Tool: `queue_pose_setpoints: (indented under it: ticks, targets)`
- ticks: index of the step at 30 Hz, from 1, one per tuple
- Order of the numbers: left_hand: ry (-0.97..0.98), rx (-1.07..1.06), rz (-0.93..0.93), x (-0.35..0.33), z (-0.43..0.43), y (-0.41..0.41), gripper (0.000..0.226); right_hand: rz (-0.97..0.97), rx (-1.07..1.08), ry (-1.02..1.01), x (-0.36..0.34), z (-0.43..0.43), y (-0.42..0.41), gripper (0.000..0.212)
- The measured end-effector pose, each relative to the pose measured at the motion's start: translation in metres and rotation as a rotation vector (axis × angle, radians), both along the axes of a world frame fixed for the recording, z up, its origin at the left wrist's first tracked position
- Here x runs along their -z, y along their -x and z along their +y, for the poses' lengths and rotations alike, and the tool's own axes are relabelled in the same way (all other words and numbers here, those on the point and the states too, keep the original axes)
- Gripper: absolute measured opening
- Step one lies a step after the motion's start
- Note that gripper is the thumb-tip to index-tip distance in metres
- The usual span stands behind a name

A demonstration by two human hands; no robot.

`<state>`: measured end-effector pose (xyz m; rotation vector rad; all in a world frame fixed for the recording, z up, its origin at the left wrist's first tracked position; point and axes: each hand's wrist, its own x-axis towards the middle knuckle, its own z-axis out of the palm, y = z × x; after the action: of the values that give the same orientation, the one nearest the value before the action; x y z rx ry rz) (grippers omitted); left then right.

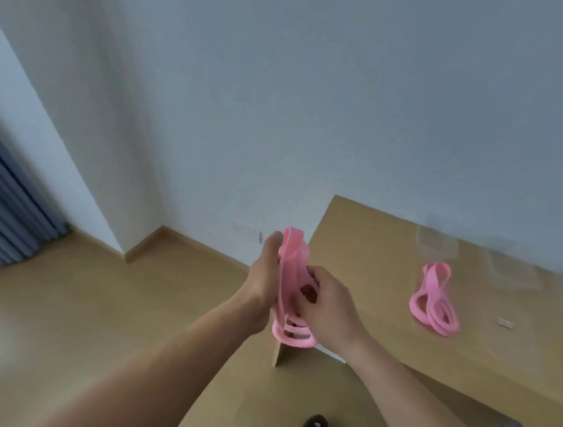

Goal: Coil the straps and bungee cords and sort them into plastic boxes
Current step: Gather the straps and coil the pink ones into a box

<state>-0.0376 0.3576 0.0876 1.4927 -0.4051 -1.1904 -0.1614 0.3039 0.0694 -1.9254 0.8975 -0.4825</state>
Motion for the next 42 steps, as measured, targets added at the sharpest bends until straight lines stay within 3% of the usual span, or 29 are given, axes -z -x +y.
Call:
queue_pose_setpoints:
  ticks: [5,8,11,18,25,34,38,42]
  targets:
    - [0.035,0.192,-0.046,-0.005,-0.023,0.050,0.024,-0.229,0.258,-0.241,-0.001,-0.017,0.054,0.013]
    - [0.137,0.329,-0.033,-0.006,-0.038,0.069,0.023,-0.392,0.331,-0.446,0.001,-0.030,0.082,0.016]
    - [0.188,0.405,0.019,-0.008,-0.059,0.089,0.025,-0.469,0.346,-0.602,0.005,-0.049,0.108,0.033]
    - [0.118,0.537,0.033,0.000,-0.130,0.157,0.036,-0.568,0.410,-0.810,0.016,-0.115,0.190,0.030]
    - [0.077,0.480,0.122,0.023,-0.190,0.208,0.042,-0.821,0.315,-1.202,0.029,-0.175,0.249,0.037]
    - [-0.018,0.280,0.163,0.044,-0.213,0.203,0.043,-0.767,0.395,-1.239,0.062,-0.216,0.244,0.035]
    - [-0.122,0.280,0.090,0.057,-0.219,0.174,0.039,-0.497,0.593,-0.946,0.077,-0.237,0.222,0.035]
    - [-0.172,0.319,0.069,0.068,-0.228,0.144,0.031,-0.361,0.664,-0.765,0.089,-0.255,0.201,0.029]
